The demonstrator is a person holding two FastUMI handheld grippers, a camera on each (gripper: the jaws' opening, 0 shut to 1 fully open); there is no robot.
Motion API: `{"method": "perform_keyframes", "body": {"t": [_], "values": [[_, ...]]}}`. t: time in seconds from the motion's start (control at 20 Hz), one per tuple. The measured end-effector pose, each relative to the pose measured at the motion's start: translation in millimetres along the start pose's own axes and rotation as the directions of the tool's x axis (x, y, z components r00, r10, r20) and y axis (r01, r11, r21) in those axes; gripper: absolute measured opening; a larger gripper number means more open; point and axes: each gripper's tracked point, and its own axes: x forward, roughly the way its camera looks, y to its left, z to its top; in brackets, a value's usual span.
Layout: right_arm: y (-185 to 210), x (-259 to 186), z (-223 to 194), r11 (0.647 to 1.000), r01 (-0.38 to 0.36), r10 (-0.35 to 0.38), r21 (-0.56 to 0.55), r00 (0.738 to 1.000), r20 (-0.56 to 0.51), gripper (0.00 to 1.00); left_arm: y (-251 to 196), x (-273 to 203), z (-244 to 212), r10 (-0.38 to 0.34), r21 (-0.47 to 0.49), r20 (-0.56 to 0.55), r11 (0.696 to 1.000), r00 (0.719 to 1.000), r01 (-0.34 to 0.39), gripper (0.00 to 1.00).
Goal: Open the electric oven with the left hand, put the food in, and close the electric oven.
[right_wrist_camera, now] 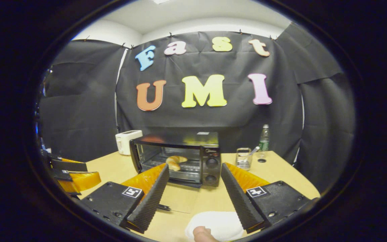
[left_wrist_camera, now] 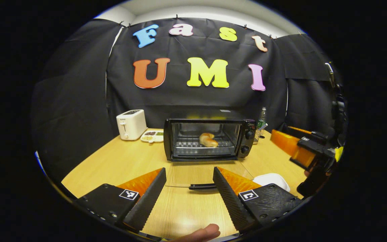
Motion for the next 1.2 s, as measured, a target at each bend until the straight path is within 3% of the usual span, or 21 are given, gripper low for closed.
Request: {"method": "perform_keyframes", "body": {"t": [0.1,0.25,0.45,0.55,0.95,1.0,1.05,1.1,1.2], "values": [[-20,-14,-3,0.999,0.033,-0.034,0.006,0.999,0.012,0.94,-5,14,-22,-0.014,-0.02,-0.045,1.0,0.999,0.013,0.93],[-38,-35,5,0.999,0.042,-0.043,0.02,0.998,0.036,0.98,1,30,-54,0.029,-0.015,-0.118,0.999,0.993,-0.031,0.94],[-54,-55,19,0.994,0.07,-0.061,-0.087,0.993,0.098,0.98,-15,45,-84,-0.006,-0.046,-0.215,0.999,0.977,-0.004,0.94],[-59,-60,17,0.993,0.078,-0.069,-0.084,0.992,0.107,0.98,-22,51,-98,-0.012,-0.037,-0.271,0.999,0.963,0.002,0.94],[-75,-61,-19,0.999,0.044,-0.043,-0.021,0.999,0.032,0.99,-48,83,-119,-0.033,0.031,-0.361,0.998,0.932,0.047,0.93],[-80,-61,-20,0.999,0.048,-0.047,-0.015,0.998,0.028,0.99,-49,83,-120,-0.024,0.045,-0.373,0.998,0.928,0.044,1.0],[-82,-61,-20,0.999,0.045,-0.045,-0.009,0.999,0.027,0.99,-49,84,-120,-0.021,0.062,-0.383,0.997,0.923,0.048,0.95],[-82,-63,-20,0.999,0.038,-0.037,-0.005,0.999,0.022,0.99,-50,87,-119,-0.021,0.061,-0.389,0.997,0.921,0.049,1.0],[-85,-65,-15,0.999,0.035,-0.036,0.016,0.999,0.033,0.99,-50,92,-117,-0.02,0.047,-0.413,0.998,0.911,0.043,0.95]]}}
